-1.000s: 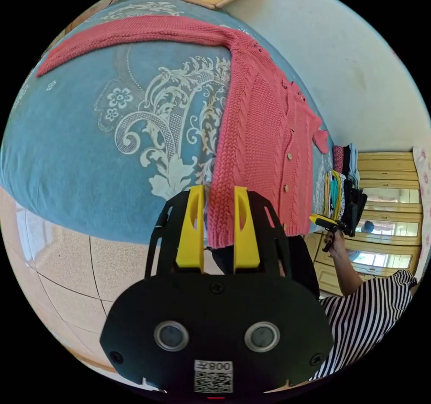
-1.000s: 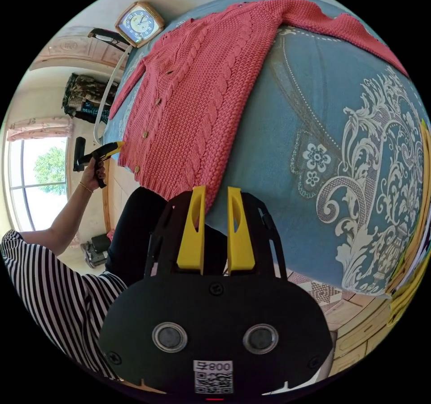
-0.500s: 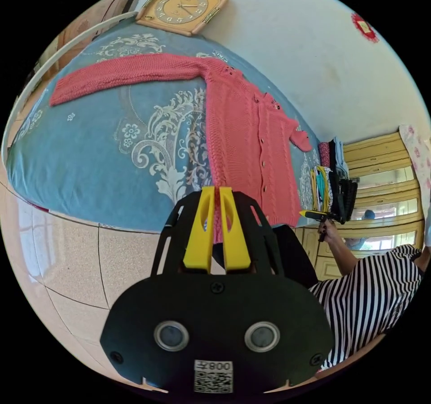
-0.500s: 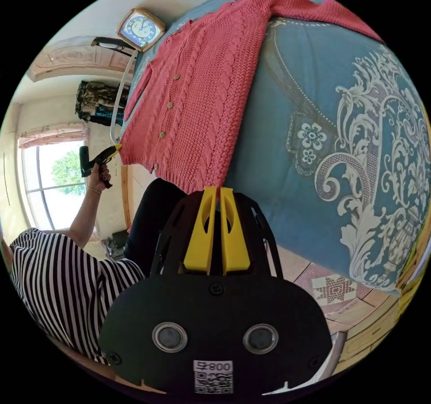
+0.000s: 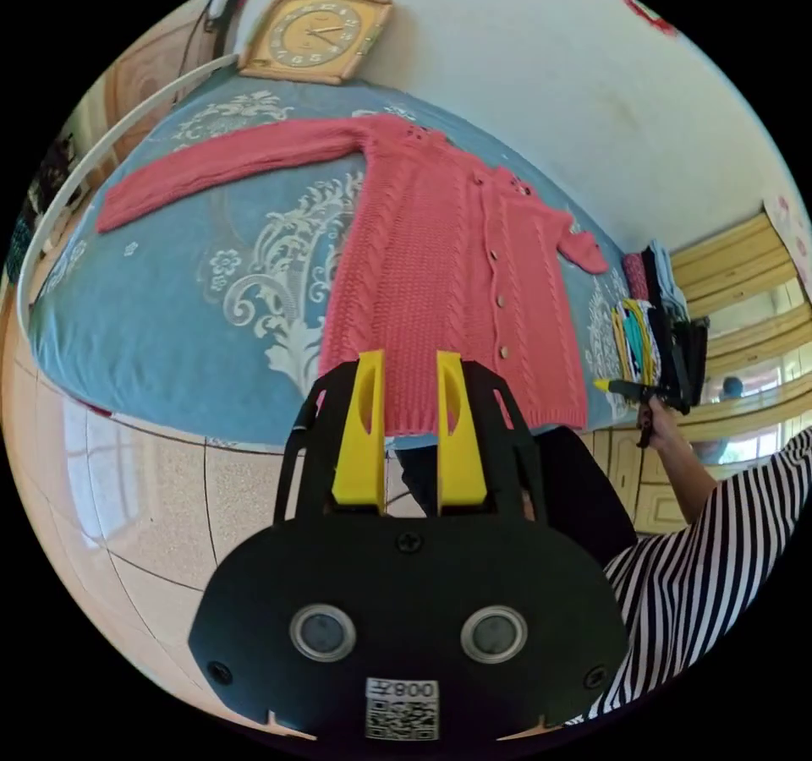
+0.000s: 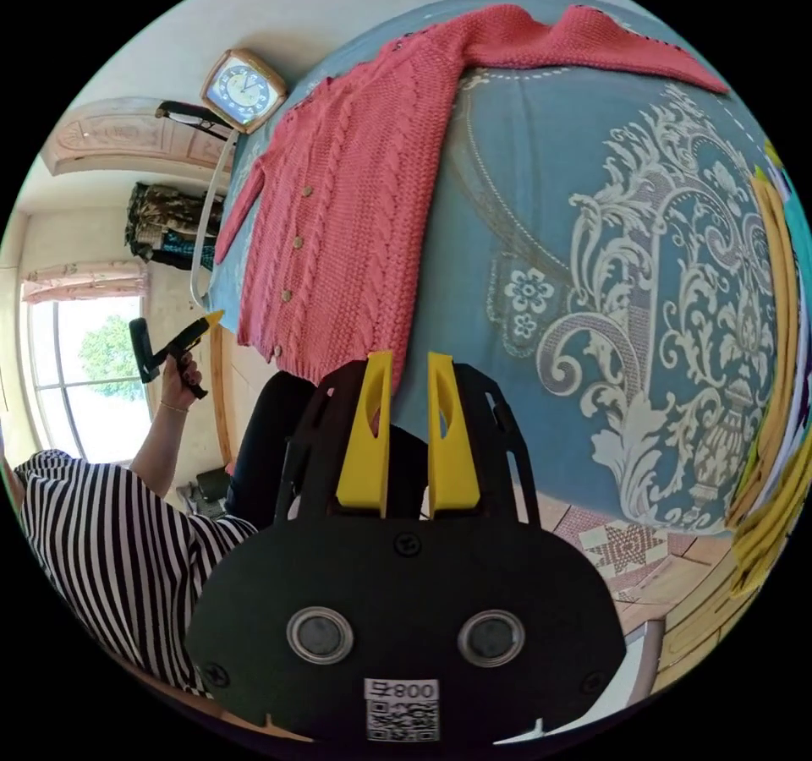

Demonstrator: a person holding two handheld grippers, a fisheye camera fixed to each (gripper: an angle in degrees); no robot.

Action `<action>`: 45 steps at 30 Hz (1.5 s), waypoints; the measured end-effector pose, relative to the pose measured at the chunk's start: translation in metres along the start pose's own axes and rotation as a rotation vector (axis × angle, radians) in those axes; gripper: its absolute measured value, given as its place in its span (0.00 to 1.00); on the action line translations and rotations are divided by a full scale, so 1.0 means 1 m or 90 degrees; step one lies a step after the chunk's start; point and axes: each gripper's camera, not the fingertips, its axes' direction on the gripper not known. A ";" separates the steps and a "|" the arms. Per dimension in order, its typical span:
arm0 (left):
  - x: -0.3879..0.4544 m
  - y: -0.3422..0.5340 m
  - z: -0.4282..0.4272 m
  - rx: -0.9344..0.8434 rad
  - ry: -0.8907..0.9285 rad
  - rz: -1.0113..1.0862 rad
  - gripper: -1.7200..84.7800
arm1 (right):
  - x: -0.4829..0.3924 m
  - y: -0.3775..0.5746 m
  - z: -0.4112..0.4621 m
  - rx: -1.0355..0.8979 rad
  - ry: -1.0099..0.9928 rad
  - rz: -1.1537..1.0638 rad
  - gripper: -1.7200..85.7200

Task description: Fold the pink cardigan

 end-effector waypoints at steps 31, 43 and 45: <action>0.146 -0.037 0.057 -0.135 0.132 0.167 0.04 | -0.163 -0.106 0.070 -0.112 -0.252 -0.320 0.02; 0.186 -0.063 0.080 -0.185 0.146 0.147 0.06 | -0.164 -0.145 0.068 -0.157 -0.236 -0.303 0.02; 0.189 -0.064 0.070 -0.178 0.113 0.141 0.06 | -0.166 -0.149 0.075 -0.172 -0.204 -0.304 0.02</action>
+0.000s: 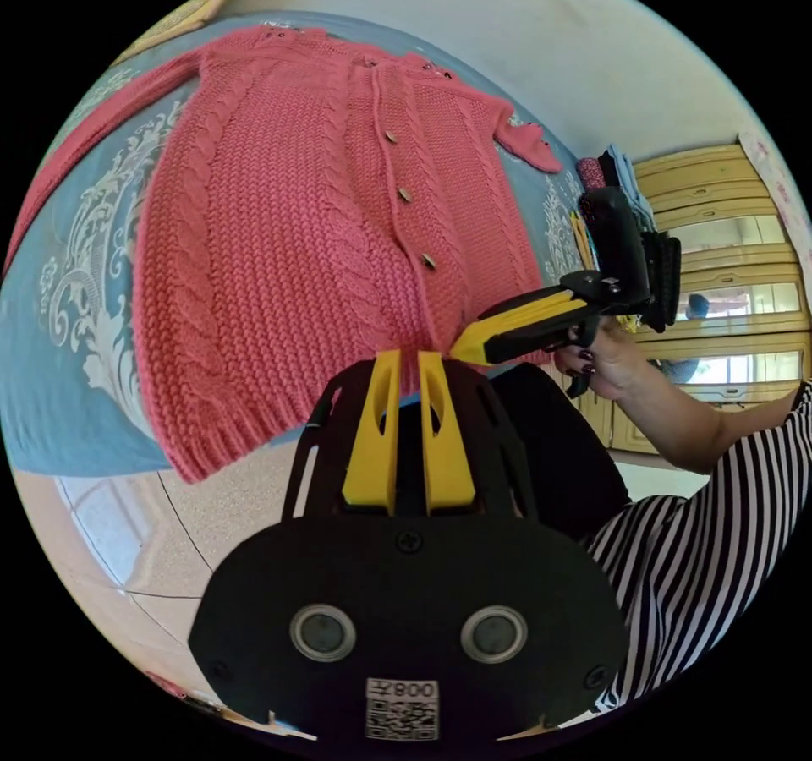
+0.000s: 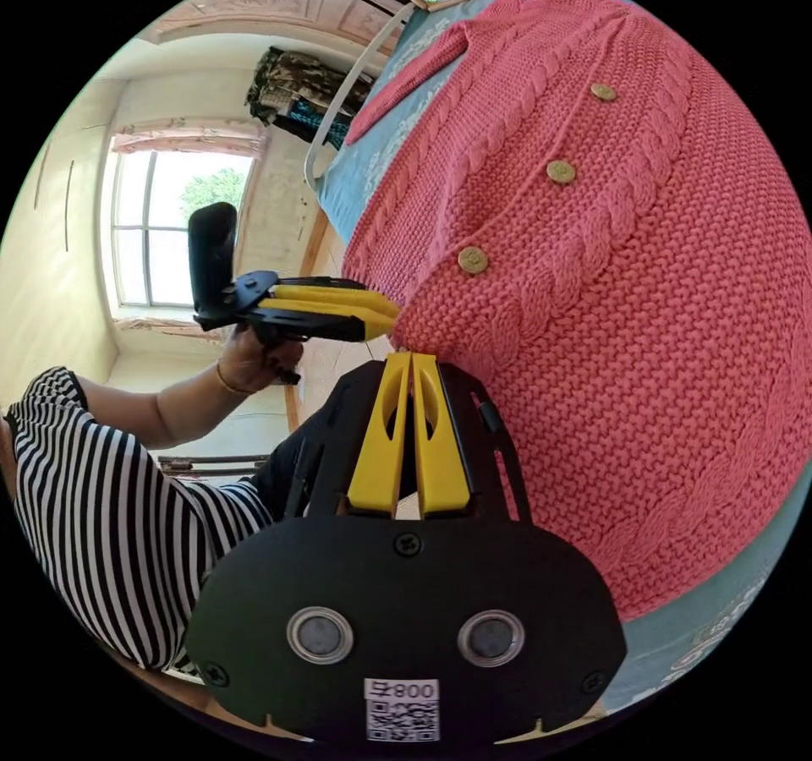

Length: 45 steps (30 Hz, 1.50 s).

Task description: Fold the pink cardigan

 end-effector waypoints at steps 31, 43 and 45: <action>0.125 -0.235 -0.055 0.153 -0.038 0.142 0.03 | 0.009 -0.108 -0.299 0.244 0.278 0.019 0.02; 0.148 -0.364 -0.029 0.110 -0.083 0.137 0.03 | 0.049 -0.121 -0.404 0.300 0.334 0.092 0.03; 0.156 -0.364 -0.036 0.132 -0.079 0.153 0.04 | 0.043 -0.092 -0.429 0.364 0.327 0.089 0.04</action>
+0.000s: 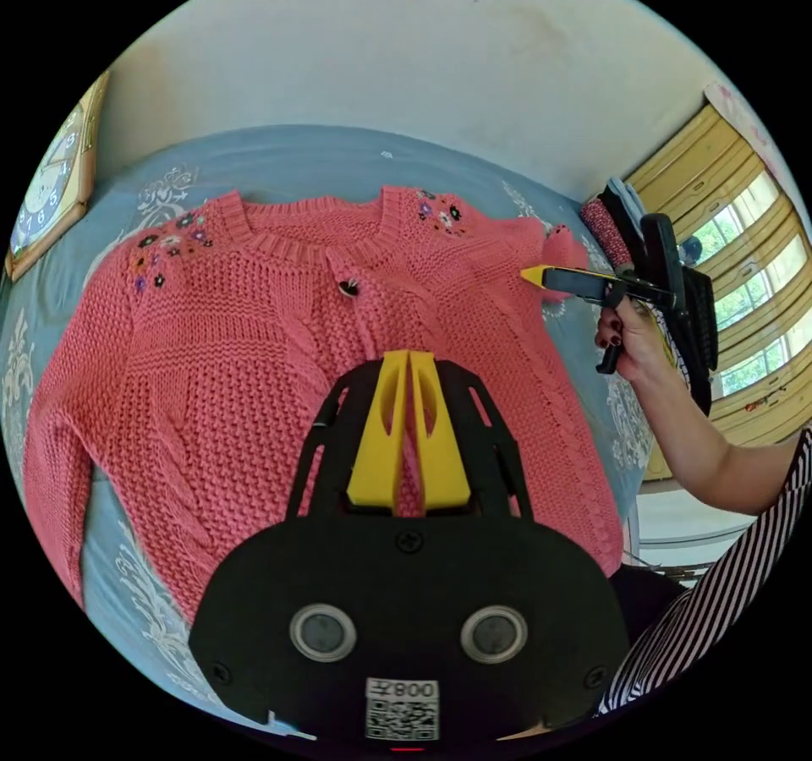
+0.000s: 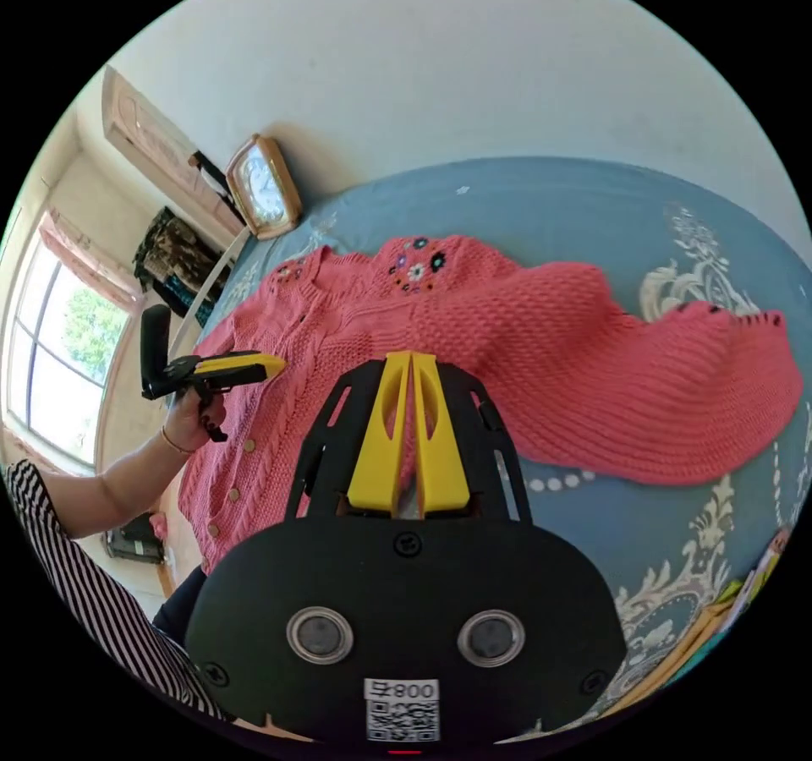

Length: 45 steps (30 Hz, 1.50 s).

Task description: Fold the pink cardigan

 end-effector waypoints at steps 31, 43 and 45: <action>0.131 -0.223 0.010 0.018 0.244 0.268 0.14 | 0.097 0.036 -0.222 0.338 0.044 0.203 0.06; 0.068 -0.246 -0.060 0.052 0.538 0.065 0.11 | -0.127 0.057 -0.156 0.241 -0.012 -0.141 0.06; 0.055 -0.240 -0.077 0.073 0.527 0.046 0.11 | -0.144 0.055 -0.150 0.245 -0.021 -0.151 0.06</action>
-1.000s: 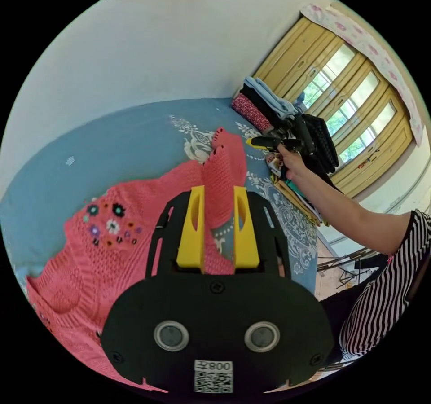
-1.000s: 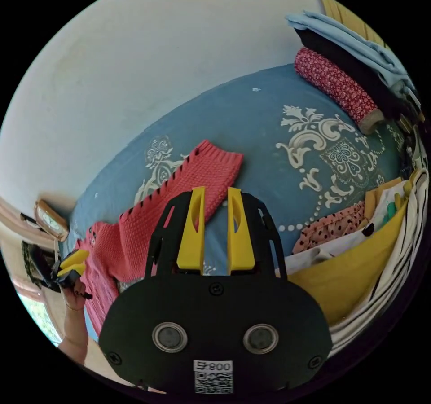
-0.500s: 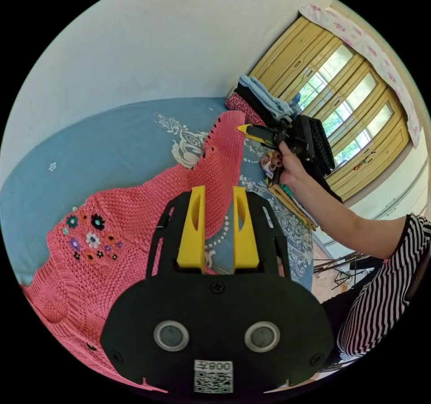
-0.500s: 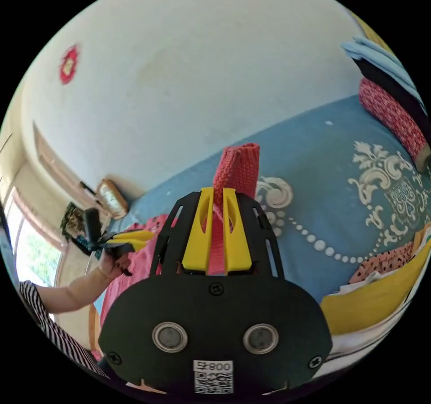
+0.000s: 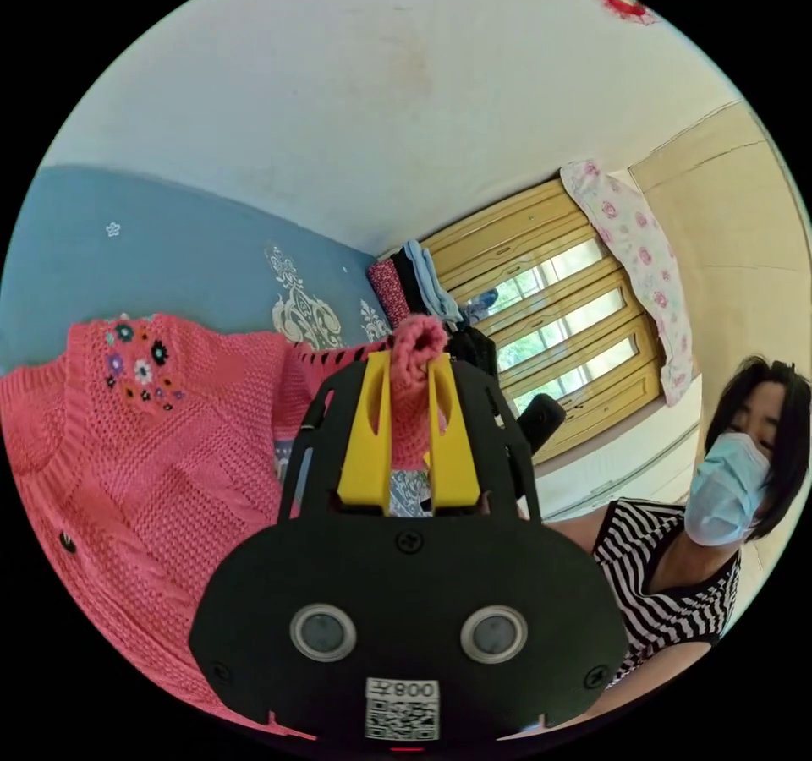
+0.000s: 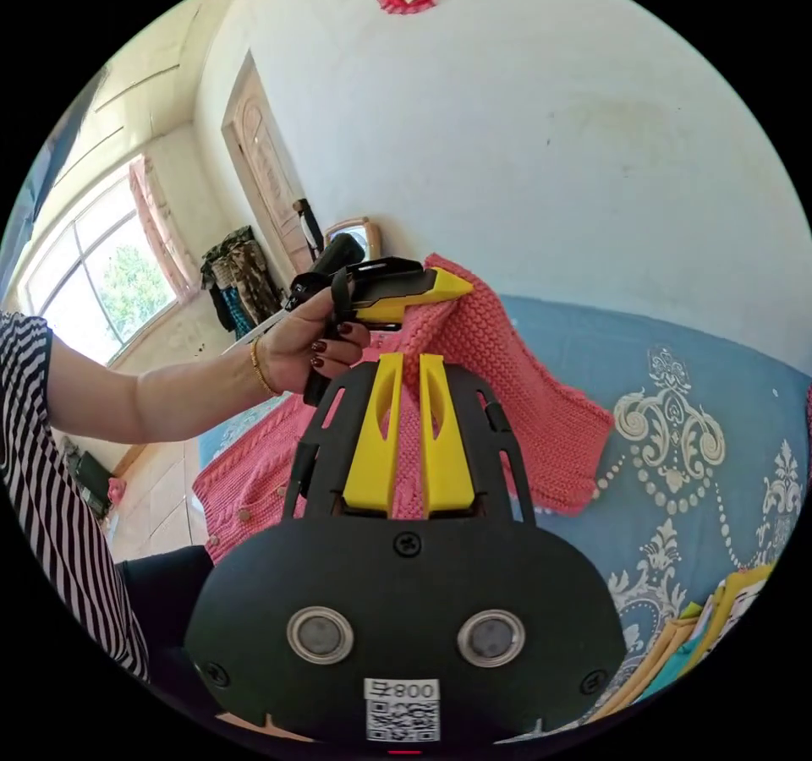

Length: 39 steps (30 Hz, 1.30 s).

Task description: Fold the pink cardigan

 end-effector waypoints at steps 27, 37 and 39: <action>-0.036 0.127 -0.272 0.291 -0.187 -0.217 0.08 | -0.194 0.020 0.268 -0.185 -0.197 -0.128 0.06; -0.065 0.131 -0.267 0.246 -0.334 -0.297 0.11 | -0.169 0.050 0.333 -0.356 -0.277 -0.066 0.07; -0.056 0.130 -0.265 0.260 -0.355 -0.274 0.11 | -0.151 0.049 0.312 -0.328 -0.245 -0.067 0.07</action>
